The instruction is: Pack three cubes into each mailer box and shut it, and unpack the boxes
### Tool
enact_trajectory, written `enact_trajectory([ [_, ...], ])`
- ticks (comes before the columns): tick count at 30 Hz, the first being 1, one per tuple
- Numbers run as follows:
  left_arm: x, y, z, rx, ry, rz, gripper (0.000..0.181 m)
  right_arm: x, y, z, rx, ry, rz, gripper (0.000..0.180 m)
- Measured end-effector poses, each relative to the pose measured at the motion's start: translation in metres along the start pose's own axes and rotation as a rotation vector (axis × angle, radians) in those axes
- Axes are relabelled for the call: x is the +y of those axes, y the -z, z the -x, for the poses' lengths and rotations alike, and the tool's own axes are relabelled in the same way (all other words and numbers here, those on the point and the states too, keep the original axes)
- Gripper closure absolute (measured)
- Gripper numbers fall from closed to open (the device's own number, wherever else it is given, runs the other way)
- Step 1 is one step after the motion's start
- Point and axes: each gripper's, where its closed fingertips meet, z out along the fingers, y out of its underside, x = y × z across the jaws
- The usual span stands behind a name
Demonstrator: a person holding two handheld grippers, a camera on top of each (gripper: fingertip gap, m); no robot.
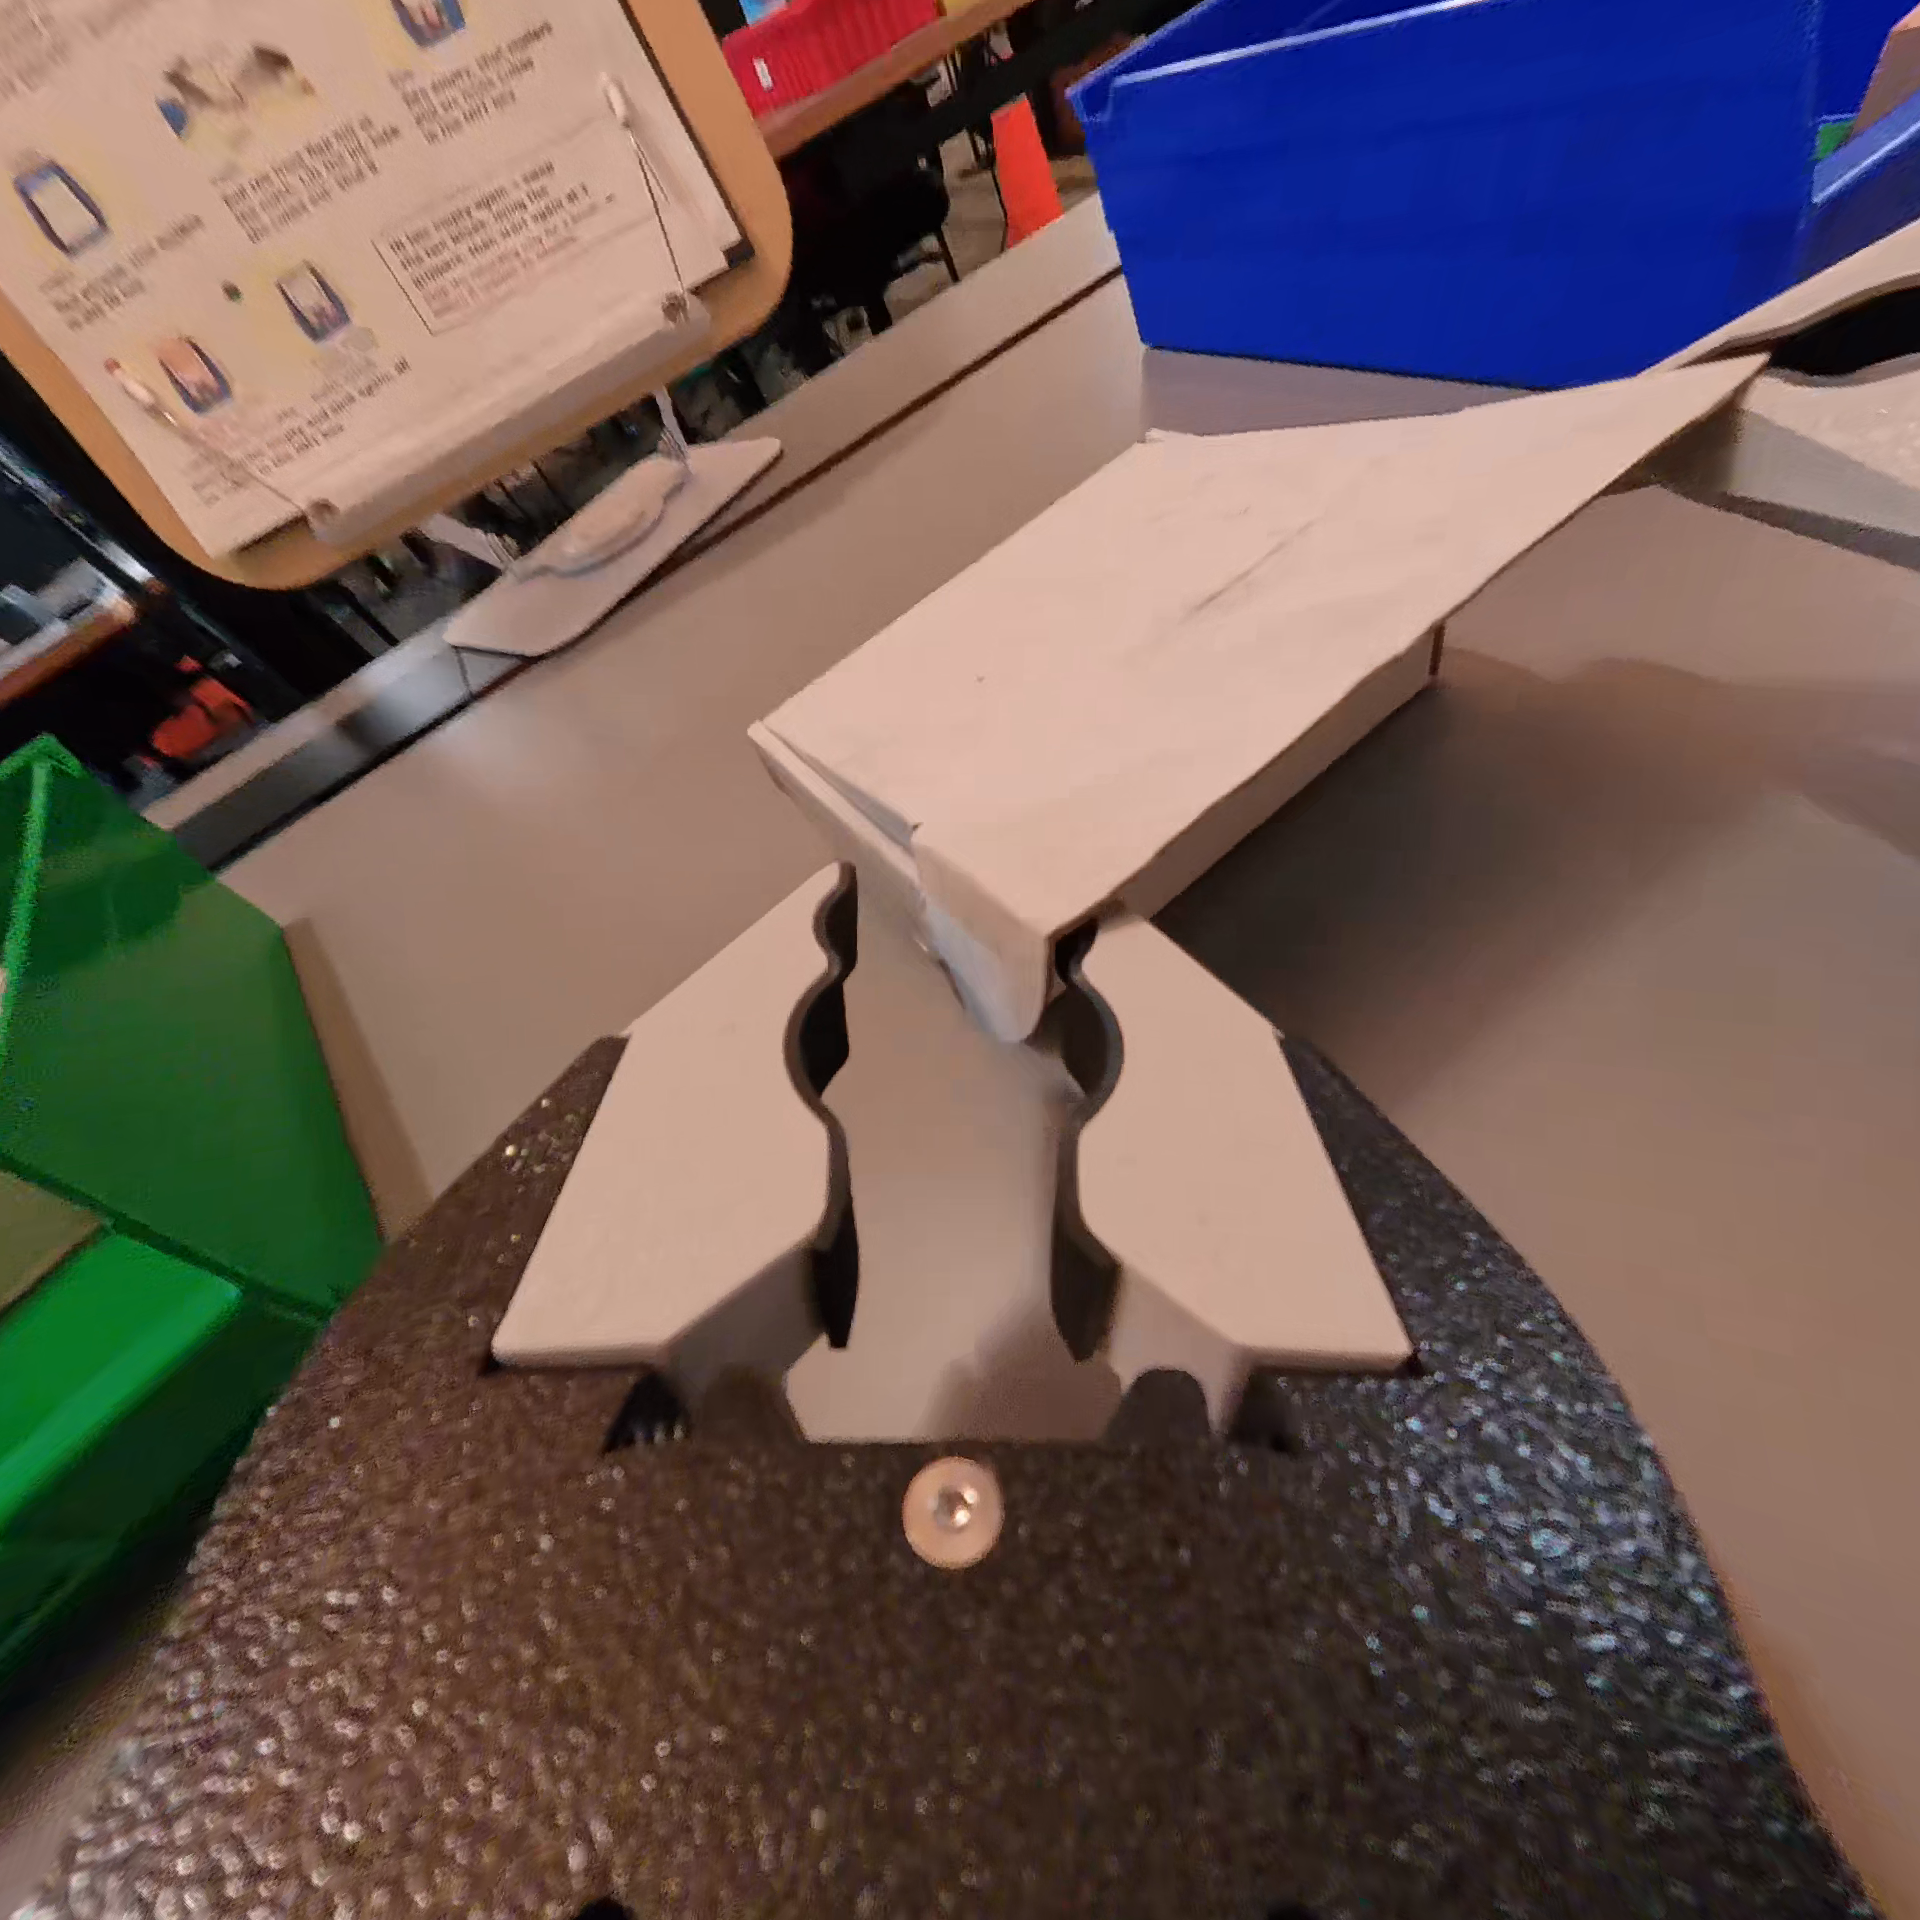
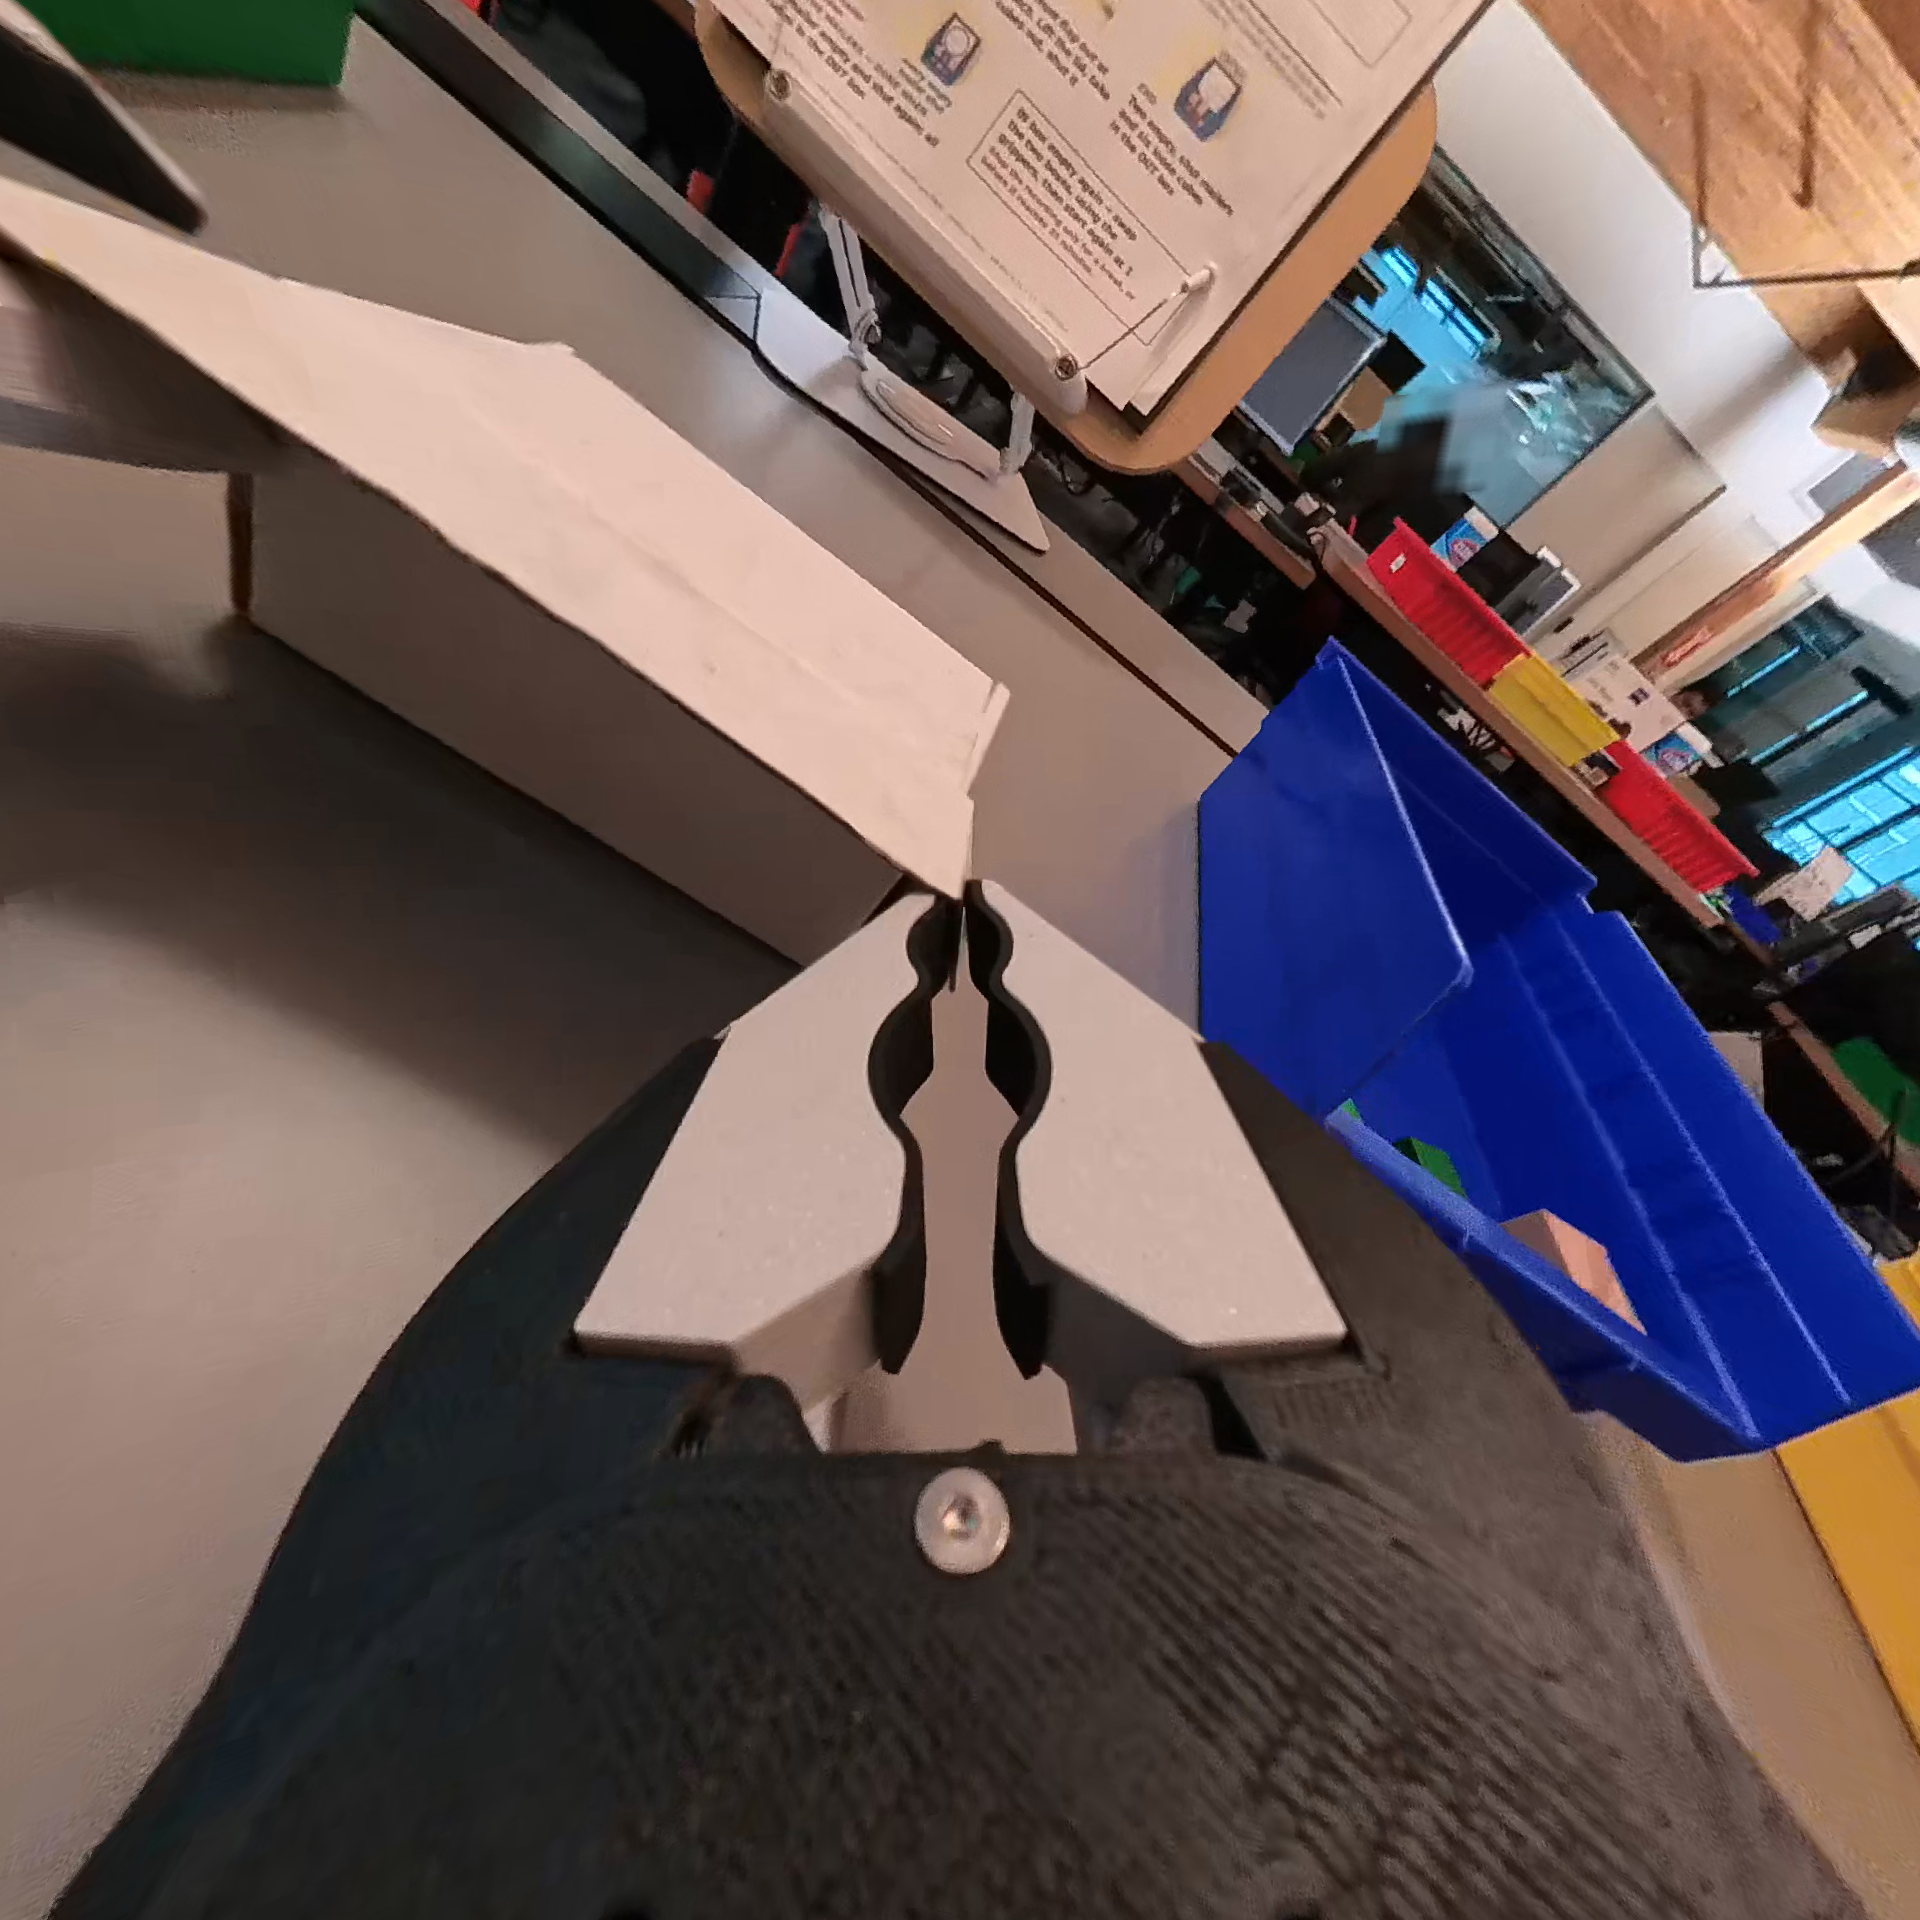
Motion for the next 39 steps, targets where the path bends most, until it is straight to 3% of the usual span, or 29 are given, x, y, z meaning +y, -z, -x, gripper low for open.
enact_trajectory([
  [6,0.013,0.002,-0.009,0.095,0.091,0.067,0.159,0.001,-0.003,-0.005,-0.008,-0.093,0.024,0.180],
  [12,0.017,0.012,-0.013,0.097,0.044,0.082,0.169,0.002,-0.002,-0.005,0.004,-0.088,0.043,0.180],
  [21,0.030,-0.007,-0.014,0.141,0.055,0.180,0.176,0.008,-0.009,0.012,-0.081,-0.074,0.065,0.176],
  [24,0.035,-0.011,-0.008,0.135,0.051,0.205,0.177,0.014,-0.007,0.037,-0.297,-0.035,0.102,0.143],
  [29,0.038,-0.015,-0.003,0.127,0.032,0.222,0.178,-0.003,0.011,0.029,-0.483,-0.205,0.052,0.126],
  [31,0.038,-0.015,-0.004,0.129,0.029,0.224,0.178,-0.018,0.013,0.012,-0.494,-0.292,0.000,0.130],
  [34,0.039,-0.016,-0.003,0.125,0.018,0.231,0.178,-0.045,-0.005,-0.018,-0.400,-0.344,-0.084,0.161],
  [36,0.040,-0.017,-0.004,0.127,0.017,0.237,0.178,-0.059,-0.023,-0.010,-0.435,-0.286,-0.102,0.165],
  [39,0.041,-0.018,-0.004,0.128,0.015,0.242,0.178,-0.045,-0.058,0.005,-0.407,-0.083,0.065,0.174],
])
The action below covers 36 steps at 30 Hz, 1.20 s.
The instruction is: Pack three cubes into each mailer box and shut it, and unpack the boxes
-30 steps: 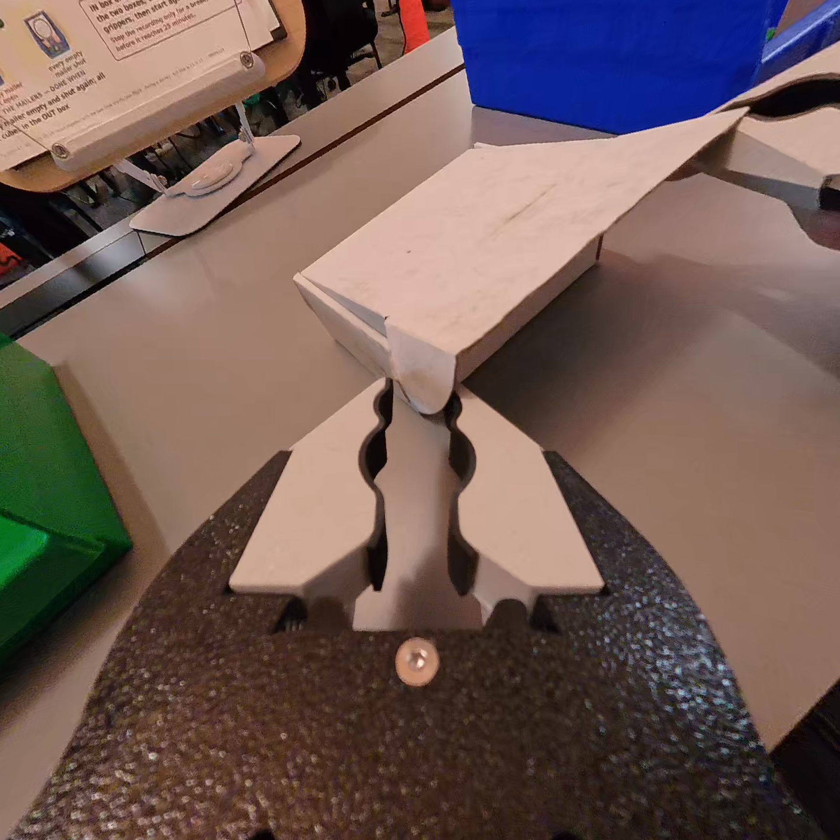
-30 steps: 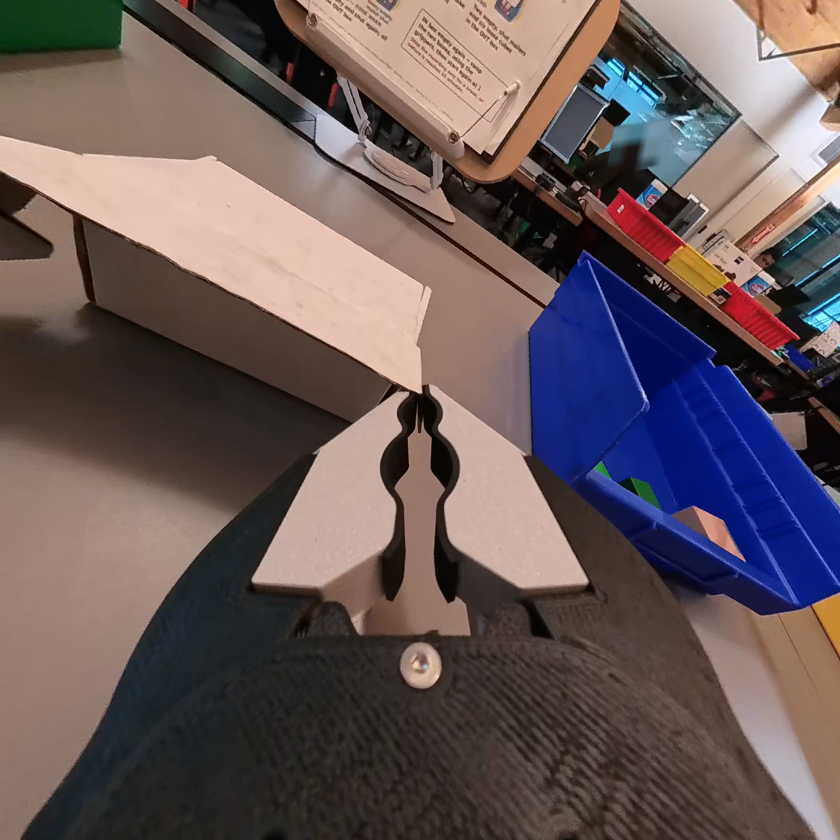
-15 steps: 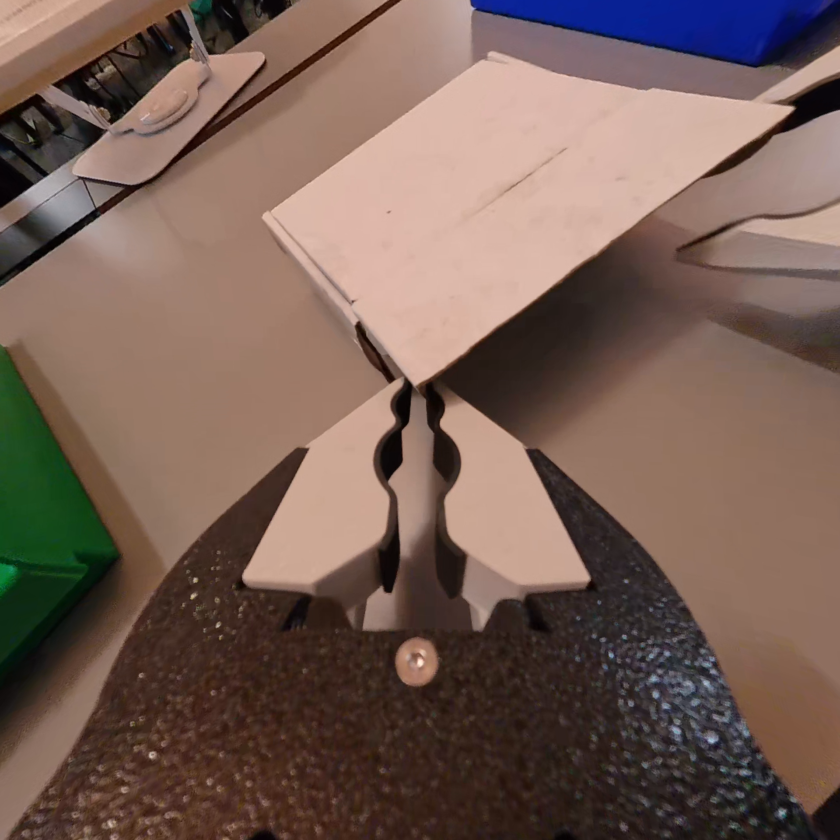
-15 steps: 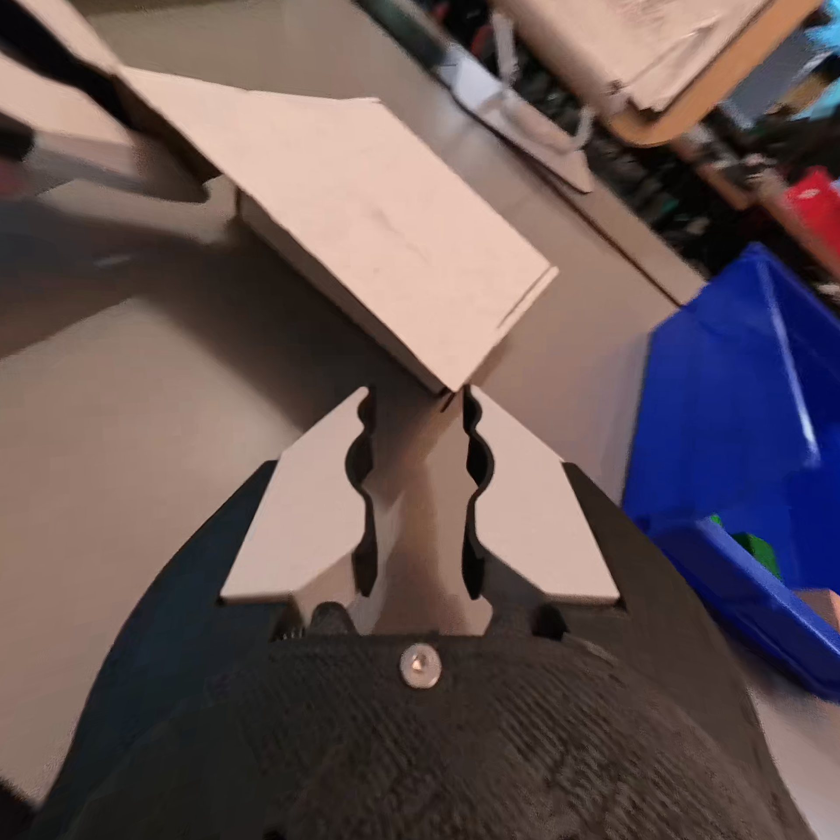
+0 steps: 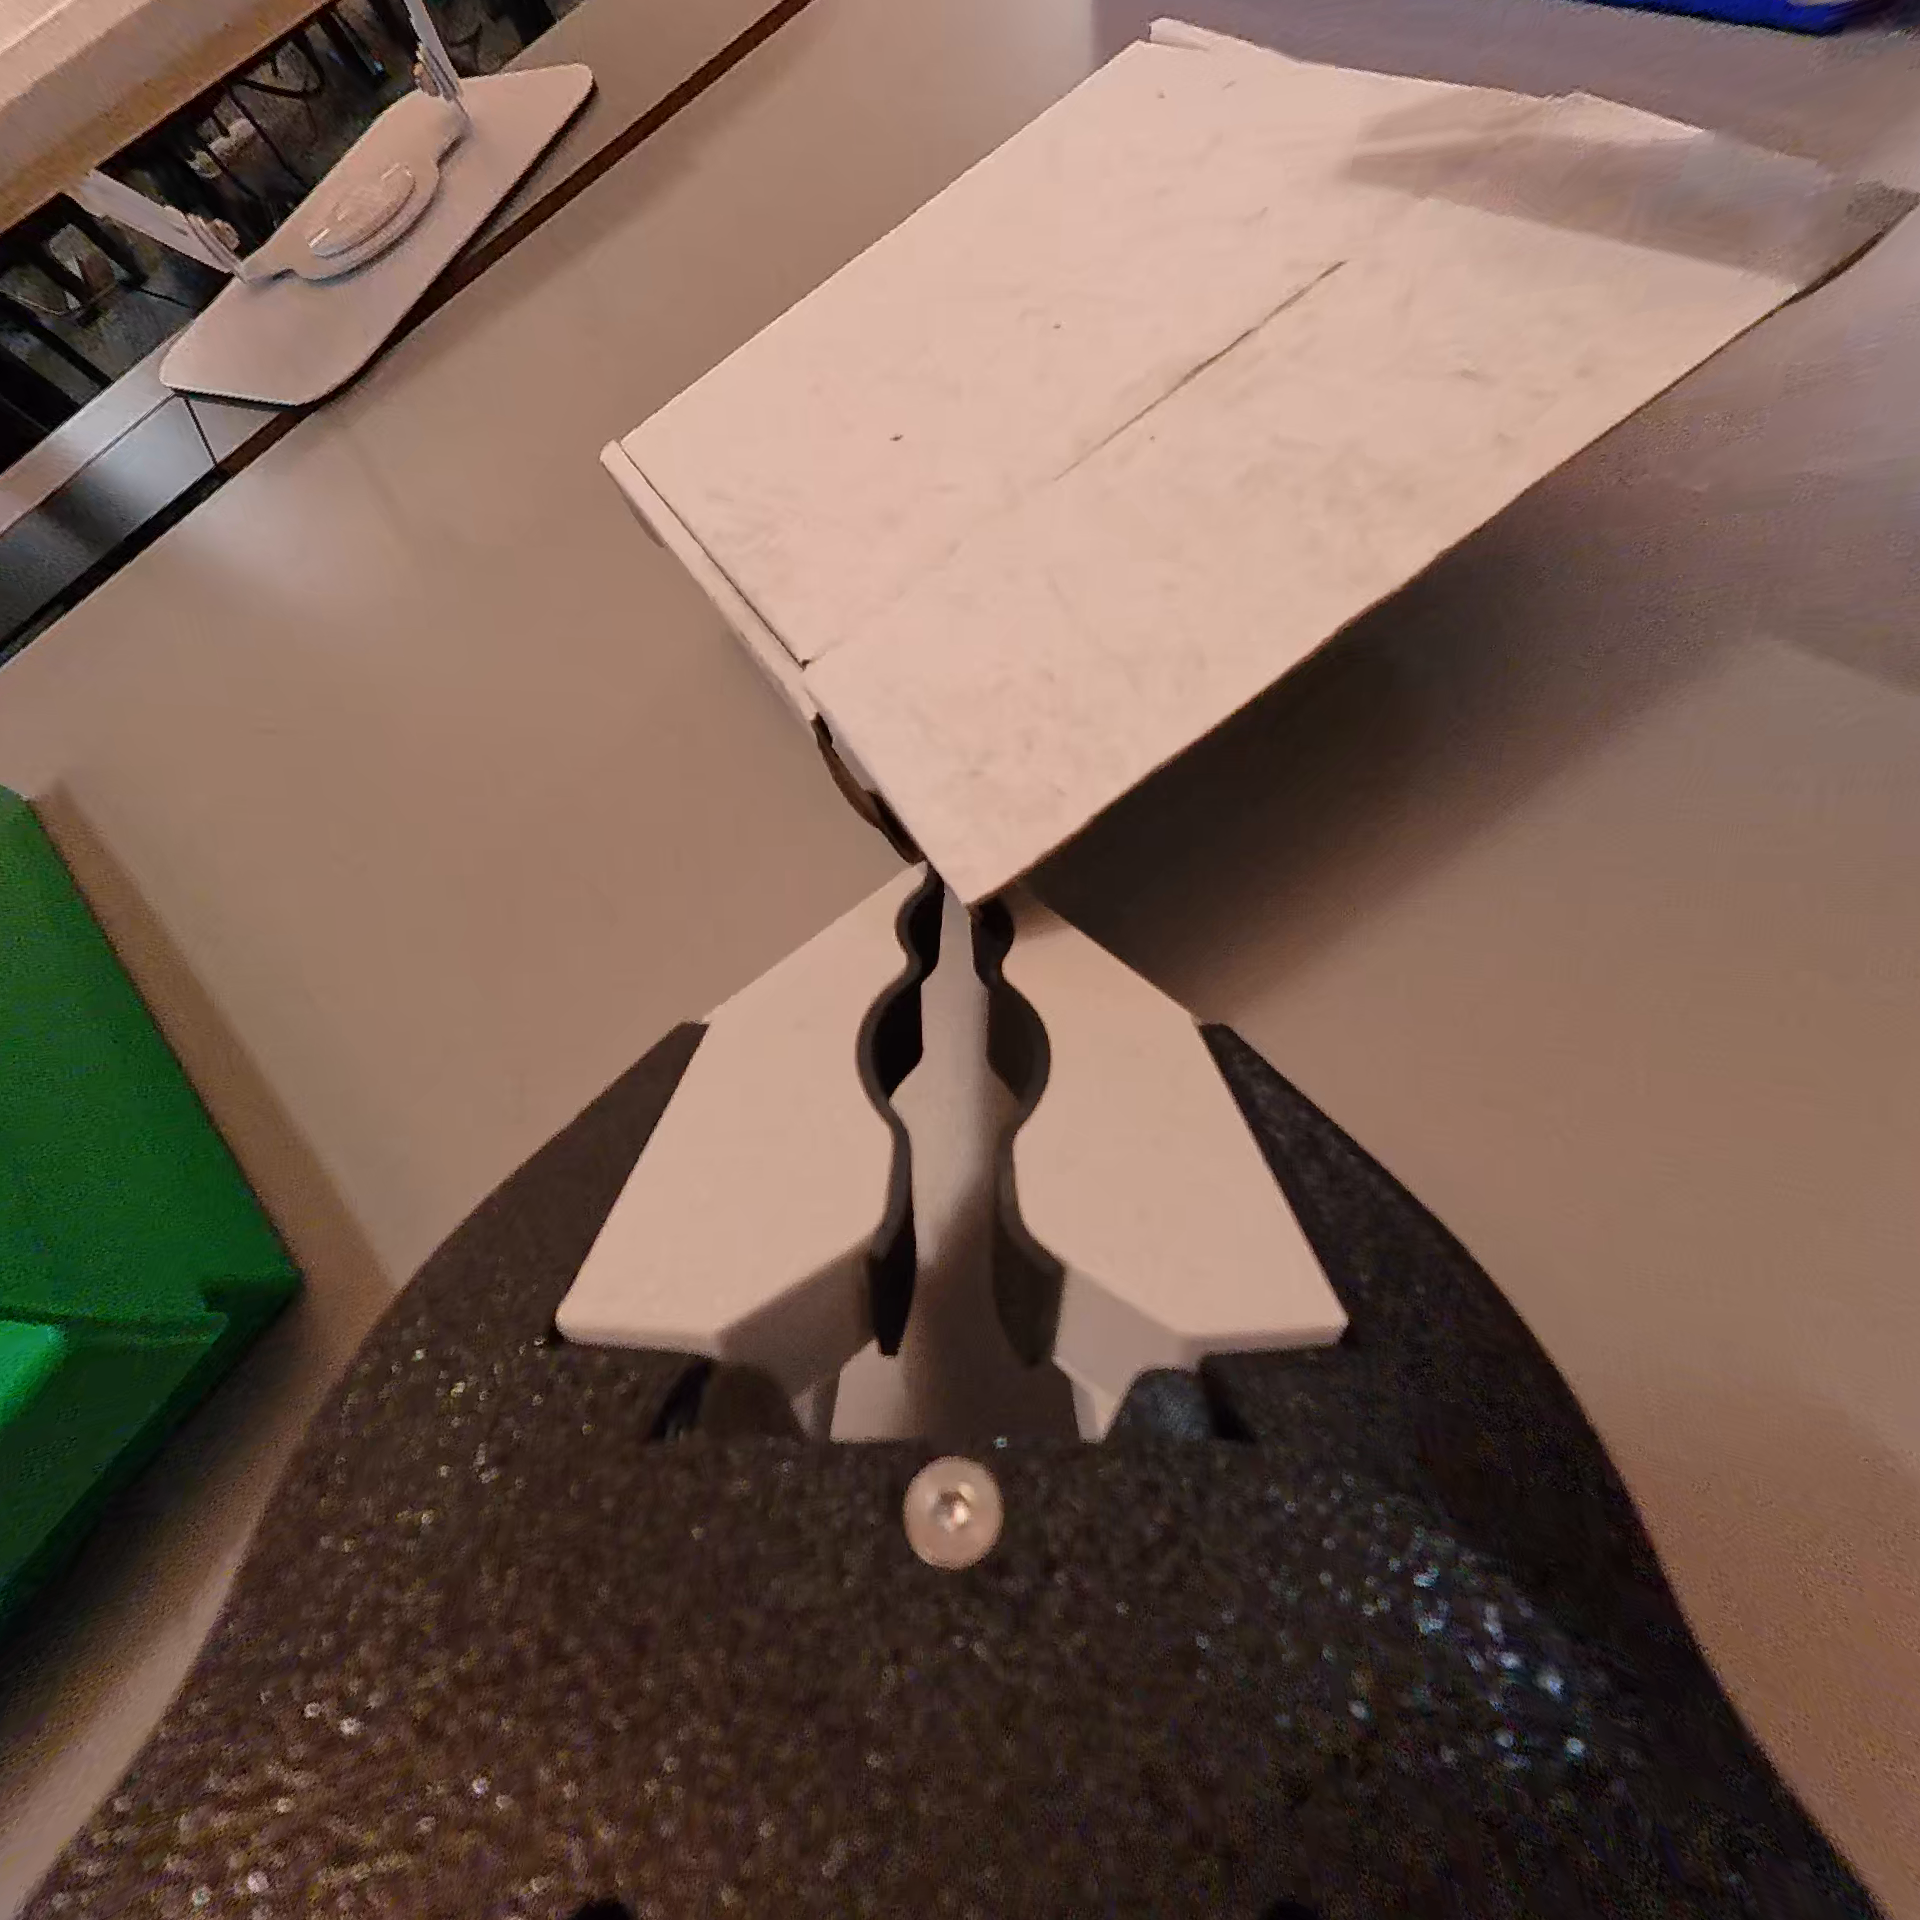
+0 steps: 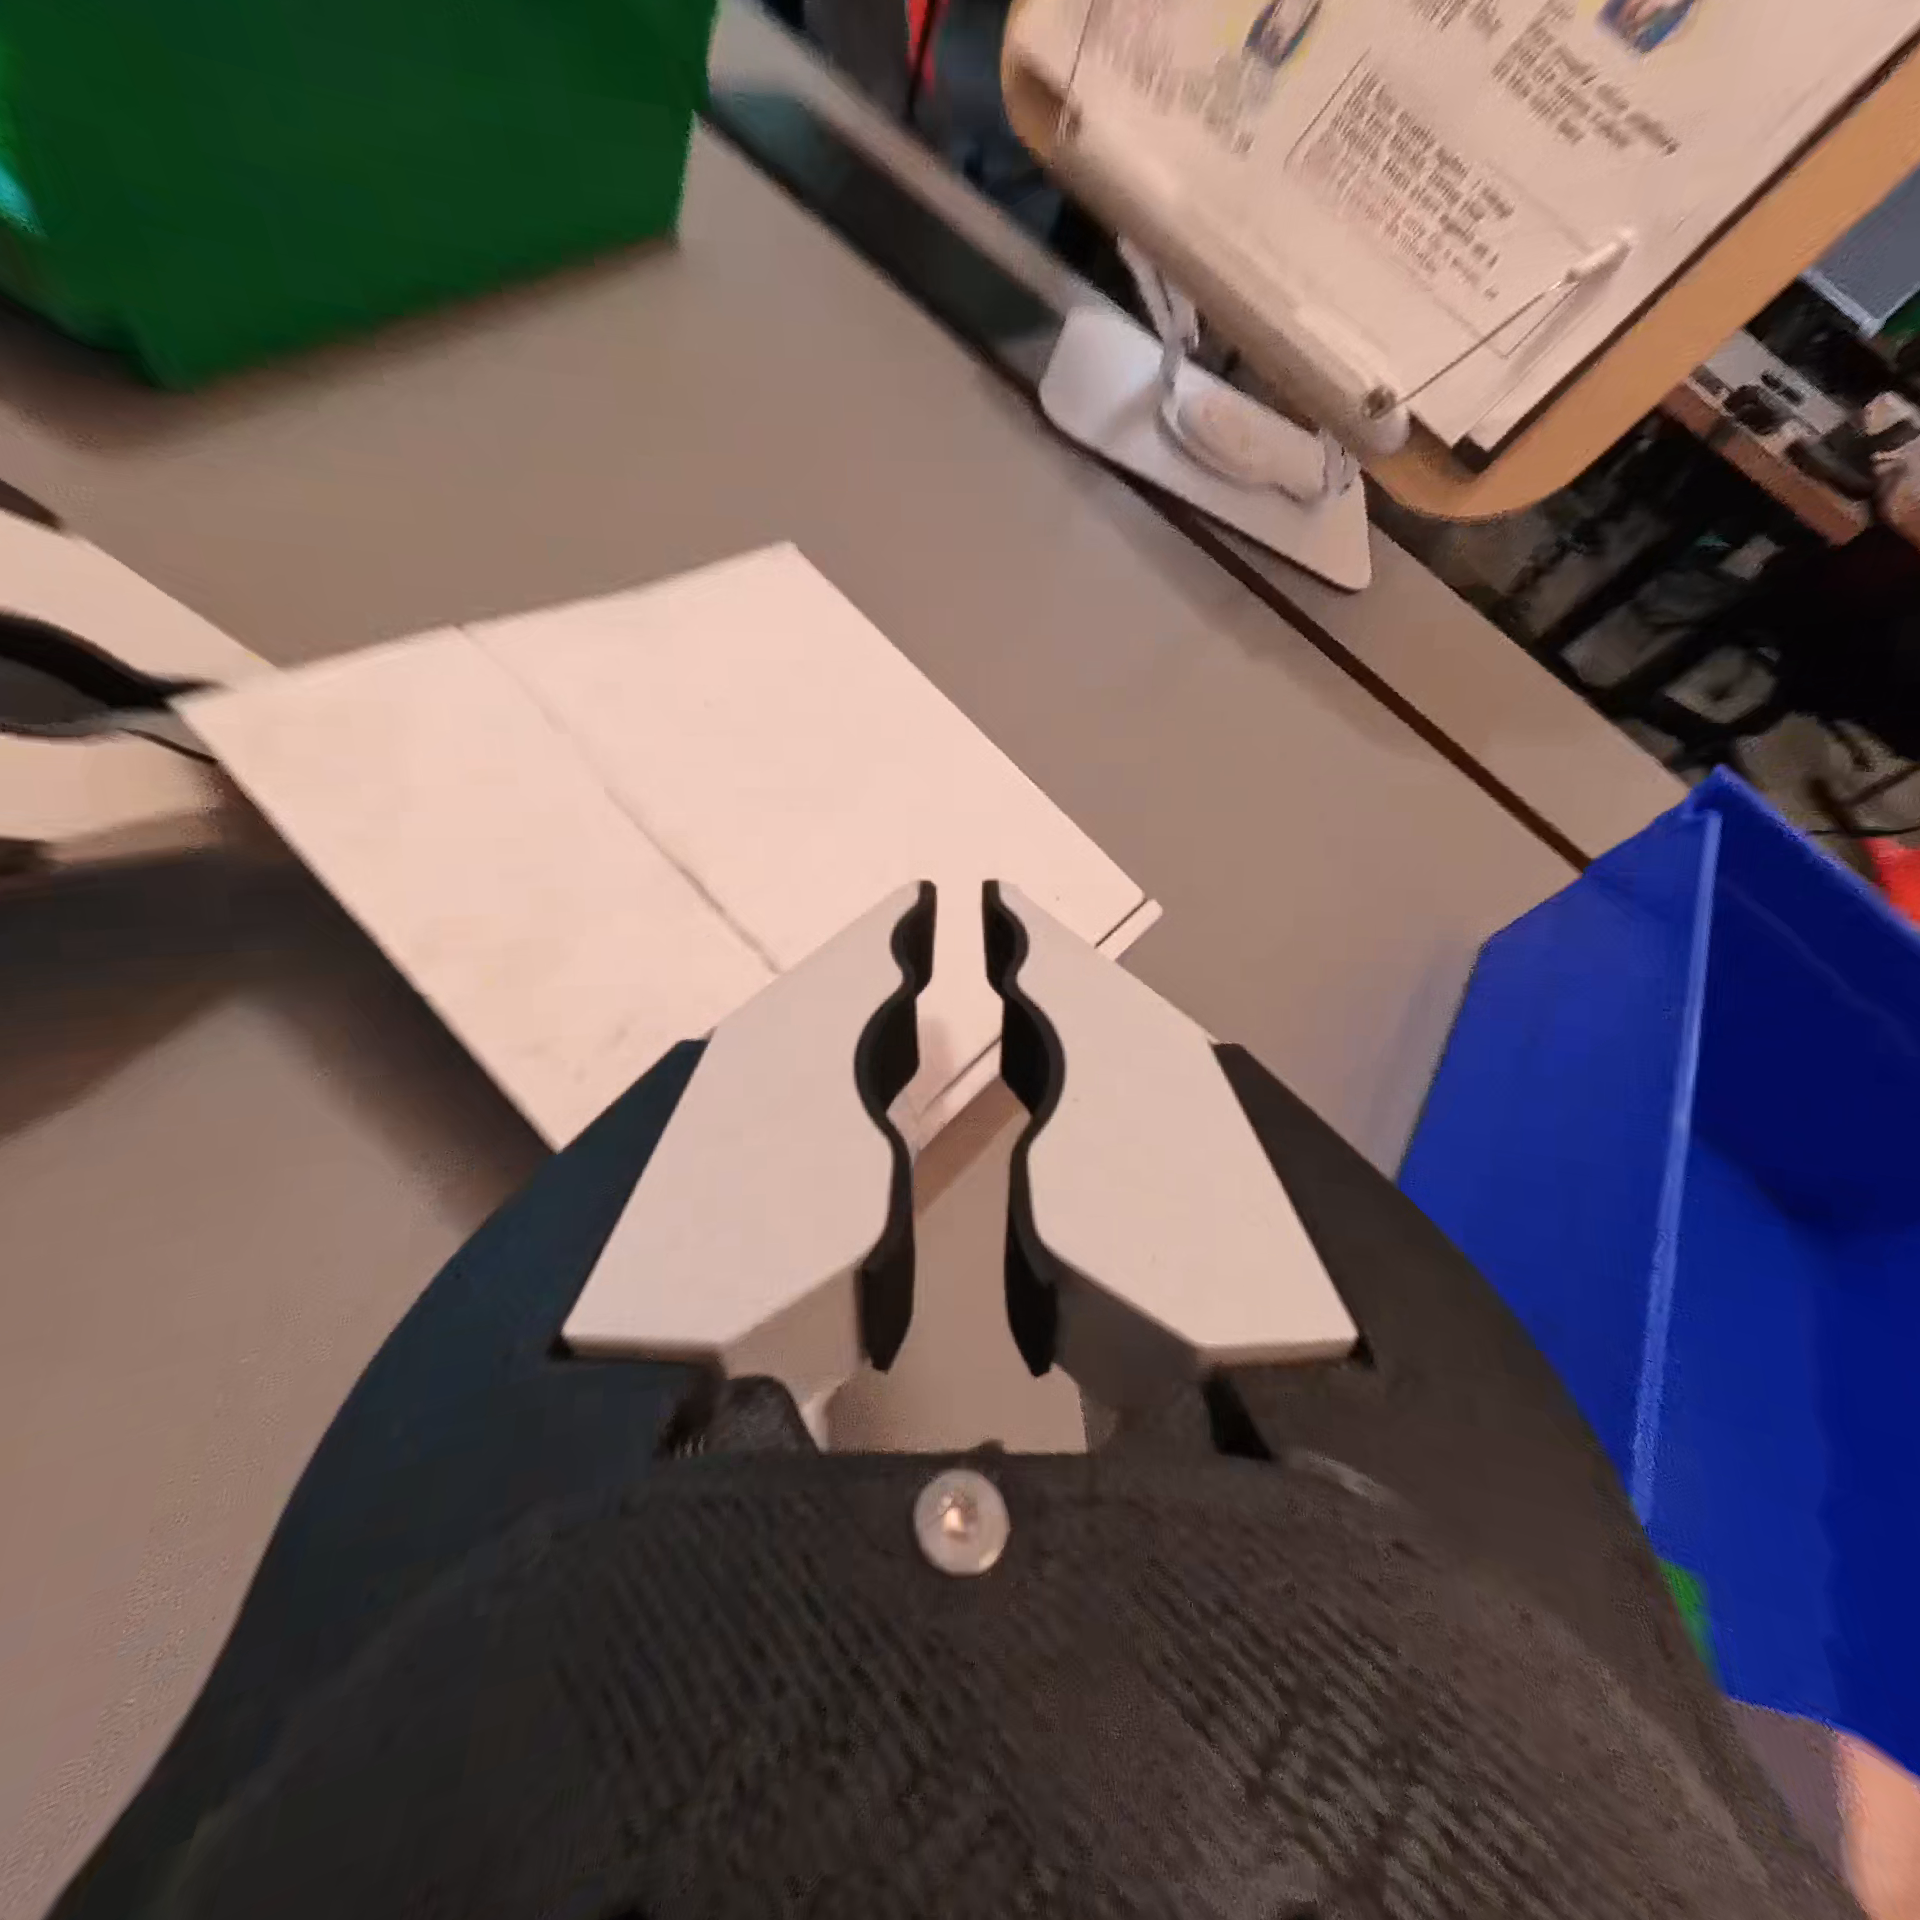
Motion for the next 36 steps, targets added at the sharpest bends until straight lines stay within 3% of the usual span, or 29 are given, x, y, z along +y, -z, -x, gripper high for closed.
enact_trajectory([
  [5,0.003,-0.004,-0.001,0.002,-0.037,0.025,0.178,0.021,-0.032,0.008,0.057,0.209,0.212,0.180],
  [17,0.006,0.005,-0.006,0.087,-0.059,0.000,0.162,0.020,-0.033,0.008,0.078,0.252,0.189,0.180],
  [18,0.009,0.007,-0.006,0.096,-0.065,0.007,0.160,0.020,-0.030,0.009,0.068,0.258,0.186,0.180],
  [20,0.012,0.012,-0.006,0.109,-0.074,0.013,0.159,0.018,-0.015,0.002,0.100,0.258,0.161,0.154],
  [24,0.010,0.026,0.004,0.144,-0.049,-0.010,0.158,0.015,0.036,-0.004,0.144,0.205,0.015,0.152],
  [28,-0.021,0.042,0.022,0.178,0.075,-0.131,0.160,0.050,0.067,0.003,0.149,0.311,0.005,0.147],
  [31,-0.057,0.045,0.035,0.181,0.116,-0.274,0.181,0.076,0.066,0.010,0.147,0.320,0.043,0.142],
  [36,-0.086,0.007,0.042,0.243,0.134,-0.284,0.181,0.080,0.051,0.028,0.102,0.327,0.054,0.139],
])
